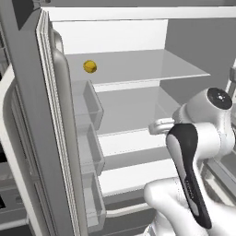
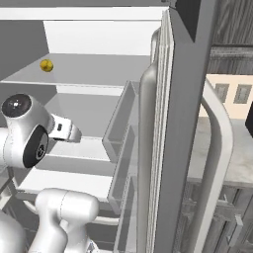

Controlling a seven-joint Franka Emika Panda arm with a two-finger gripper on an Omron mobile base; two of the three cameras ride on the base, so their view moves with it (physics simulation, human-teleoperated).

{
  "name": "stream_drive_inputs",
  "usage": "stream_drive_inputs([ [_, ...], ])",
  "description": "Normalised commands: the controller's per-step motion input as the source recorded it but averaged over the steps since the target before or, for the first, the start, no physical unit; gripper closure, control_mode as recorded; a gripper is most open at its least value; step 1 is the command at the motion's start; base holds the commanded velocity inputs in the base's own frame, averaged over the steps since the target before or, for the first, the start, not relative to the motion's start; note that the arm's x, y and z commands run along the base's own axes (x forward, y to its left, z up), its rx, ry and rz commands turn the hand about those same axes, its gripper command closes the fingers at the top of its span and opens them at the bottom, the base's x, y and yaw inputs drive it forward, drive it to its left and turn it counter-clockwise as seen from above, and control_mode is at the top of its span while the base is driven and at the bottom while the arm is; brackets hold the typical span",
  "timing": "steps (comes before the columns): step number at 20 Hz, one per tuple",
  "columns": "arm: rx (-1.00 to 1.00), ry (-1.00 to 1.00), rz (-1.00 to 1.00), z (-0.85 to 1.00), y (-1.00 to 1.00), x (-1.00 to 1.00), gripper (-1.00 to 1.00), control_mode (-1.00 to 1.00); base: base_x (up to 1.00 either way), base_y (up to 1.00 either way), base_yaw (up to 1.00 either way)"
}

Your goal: Gather the lemon and sweet potato from the fridge and place them on a tray on the dining counter. Then gather the fishs from the fridge and place them on the other tray.

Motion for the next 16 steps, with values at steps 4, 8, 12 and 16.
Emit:
stream_drive_inputs([
  [4,-0.07,-0.17,0.26,1.00,0.36,0.06,-1.00,-1.00,0.00,0.00,0.00],
  [8,-0.11,-0.11,0.15,1.00,0.42,0.08,-1.00,-1.00,0.00,0.00,0.00],
  [12,-0.10,-0.05,0.11,0.92,0.48,0.27,-1.00,-1.00,0.00,0.00,0.00],
  [16,-0.02,-0.03,0.04,0.32,0.46,0.44,-1.00,-1.00,0.00,0.00,0.00],
])
